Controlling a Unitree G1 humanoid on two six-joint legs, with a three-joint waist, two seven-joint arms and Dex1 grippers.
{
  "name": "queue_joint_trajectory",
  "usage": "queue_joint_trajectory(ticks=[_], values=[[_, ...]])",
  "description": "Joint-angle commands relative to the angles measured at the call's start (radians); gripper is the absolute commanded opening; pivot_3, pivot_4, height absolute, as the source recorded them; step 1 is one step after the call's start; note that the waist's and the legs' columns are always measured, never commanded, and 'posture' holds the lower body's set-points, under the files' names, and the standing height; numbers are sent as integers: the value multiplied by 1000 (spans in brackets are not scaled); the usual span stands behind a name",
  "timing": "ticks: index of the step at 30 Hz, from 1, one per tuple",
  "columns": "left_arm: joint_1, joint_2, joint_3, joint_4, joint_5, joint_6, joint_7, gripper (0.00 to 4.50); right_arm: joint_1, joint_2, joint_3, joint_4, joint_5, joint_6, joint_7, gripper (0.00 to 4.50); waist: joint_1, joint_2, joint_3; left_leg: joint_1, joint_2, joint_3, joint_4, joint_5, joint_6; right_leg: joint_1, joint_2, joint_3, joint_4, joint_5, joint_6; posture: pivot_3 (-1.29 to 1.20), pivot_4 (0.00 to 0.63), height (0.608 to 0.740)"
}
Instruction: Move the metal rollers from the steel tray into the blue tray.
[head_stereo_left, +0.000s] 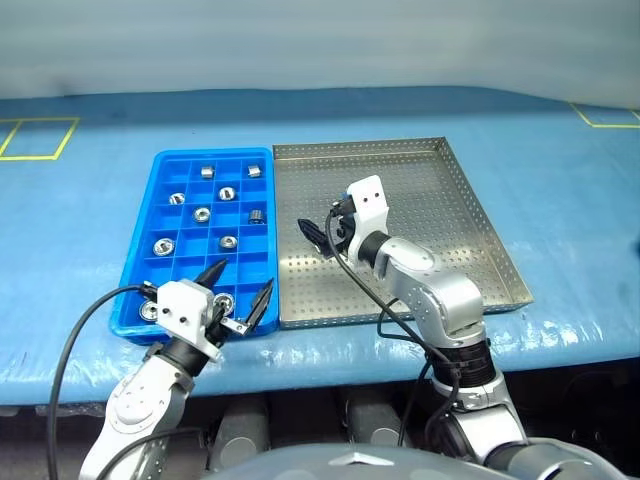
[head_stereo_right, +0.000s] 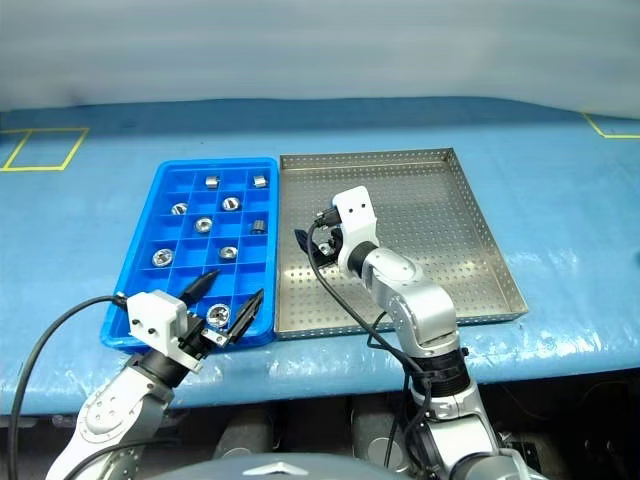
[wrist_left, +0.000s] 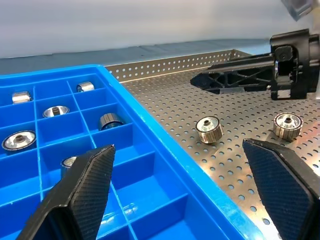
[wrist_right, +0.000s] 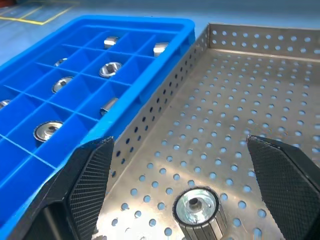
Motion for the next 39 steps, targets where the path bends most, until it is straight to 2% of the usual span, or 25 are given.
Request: queue_joint_trajectory(ticks=[1, 13, 16, 21, 23, 31, 35, 39], values=[[2, 0, -4, -19, 6, -8, 9, 4500, 11, 34, 19, 52, -21, -46, -22, 4472, -1, 0, 0, 0, 0, 0, 0, 0, 0, 0, 0, 0, 0, 0, 0, 77, 150, 740], [23, -8, -11, -32, 11, -16, 30, 4500, 24, 70, 38, 258, -98, -147, -52, 4472, 4, 0, 0, 2, 0, 0, 0, 0, 0, 2, 0, 0, 0, 0, 0, 103, 150, 740], [31, -9, -13, -35, 13, -17, 34, 4500, 32, 69, 38, 270, -110, -164, -55, 3840, 4, 0, 0, 6, 0, 0, 0, 0, 0, 7, 0, 0, -1, 0, 0, 108, 150, 740], [40, -8, -15, -40, 16, -21, 42, 4500, 32, 70, 44, 251, -112, -163, -37, 2194, 3, 0, 0, 8, 0, 0, 0, 0, 0, 8, 0, 0, -1, 0, 0, 126, 150, 740], [45, -9, -16, -43, 19, -23, 49, 4500, 28, 68, 47, 226, -106, -153, -22, 1870, 4, 0, 0, 9, 0, 0, -1, 0, 0, 8, 0, 0, -1, 0, 0, 140, 150, 740], [109, -40, -10, -74, 53, -58, 96, 4500, -88, 79, 77, 114, -86, -114, 44, 1870, 18, 0, 1, 9, 0, 0, -4, 0, 0, 7, 0, 0, -2, -1, -1, 225, 150, 740], [168, -79, -7, -94, 91, -100, 144, 4500, -193, 133, 99, 149, -76, -134, 70, 1870, 43, 0, 1, 9, 0, 0, -5, 0, 0, 7, 1, 0, -2, -1, -2, 301, 150, 740], [228, -110, -11, -110, 121, -142, 175, 4500, -230, 160, 134, 212, -85, -164, 105, 1870, 78, 0, 1, 9, 0, -1, -8, 0, 0, 6, 0, -1, -4, -3, -4, 364, 150, 740]])
